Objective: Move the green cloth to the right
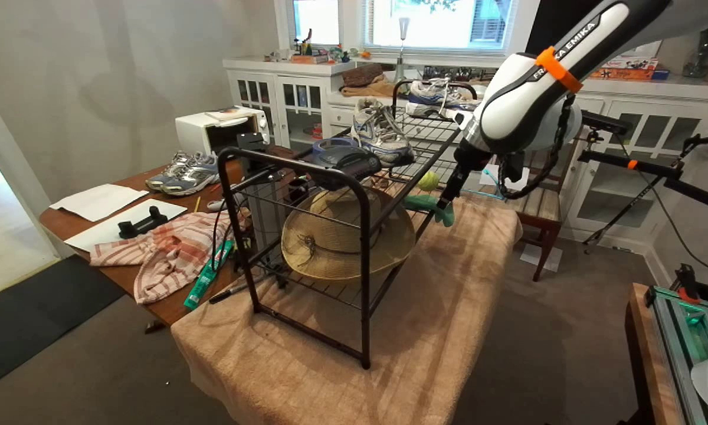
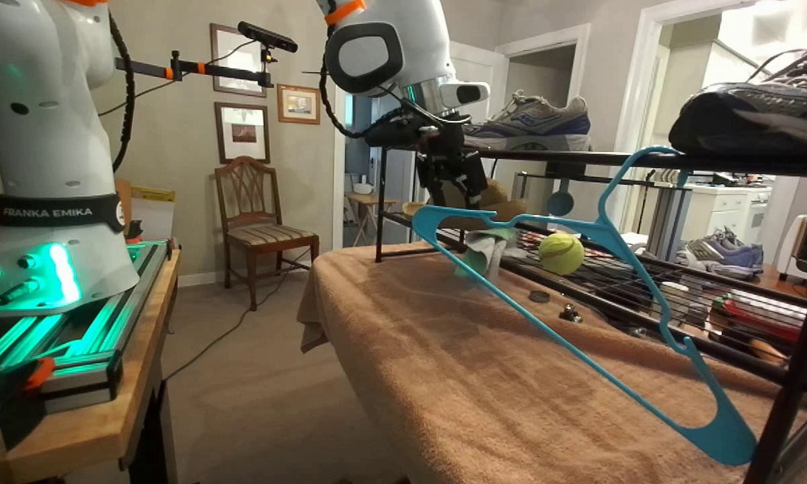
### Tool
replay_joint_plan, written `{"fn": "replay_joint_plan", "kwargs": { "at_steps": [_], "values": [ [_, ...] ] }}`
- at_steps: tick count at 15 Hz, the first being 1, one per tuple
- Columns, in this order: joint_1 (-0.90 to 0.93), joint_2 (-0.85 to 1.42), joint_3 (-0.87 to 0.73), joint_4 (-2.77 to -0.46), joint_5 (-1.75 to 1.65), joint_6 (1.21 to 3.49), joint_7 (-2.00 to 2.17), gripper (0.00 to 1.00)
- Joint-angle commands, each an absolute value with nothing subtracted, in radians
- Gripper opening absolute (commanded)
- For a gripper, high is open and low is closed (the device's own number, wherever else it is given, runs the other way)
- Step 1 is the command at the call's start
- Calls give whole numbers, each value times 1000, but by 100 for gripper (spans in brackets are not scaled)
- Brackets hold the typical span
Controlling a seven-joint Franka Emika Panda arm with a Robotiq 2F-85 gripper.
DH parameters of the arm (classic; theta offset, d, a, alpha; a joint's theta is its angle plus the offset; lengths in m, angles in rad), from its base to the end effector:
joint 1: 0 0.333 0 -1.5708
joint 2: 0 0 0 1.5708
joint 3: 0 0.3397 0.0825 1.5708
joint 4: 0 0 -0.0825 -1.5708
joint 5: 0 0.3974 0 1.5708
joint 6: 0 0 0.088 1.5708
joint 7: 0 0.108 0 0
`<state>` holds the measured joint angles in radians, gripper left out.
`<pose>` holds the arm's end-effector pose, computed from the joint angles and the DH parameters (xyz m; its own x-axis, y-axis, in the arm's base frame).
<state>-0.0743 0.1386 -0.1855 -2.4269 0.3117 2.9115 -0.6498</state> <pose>0.5087 -0.1546 0.2981 0.9321 0.1129 0.3441 0.0901 -0.9926 0.0814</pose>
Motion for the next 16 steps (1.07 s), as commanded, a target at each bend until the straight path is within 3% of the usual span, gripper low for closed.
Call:
{"fn": "replay_joint_plan", "kwargs": {
  "at_steps": [1, 16],
  "values": [
    [-78, 153, -180, -2414, 332, 2915, -662, 100],
    [-146, 273, -87, -2279, 610, 2941, -706, 100]
  ]
}}
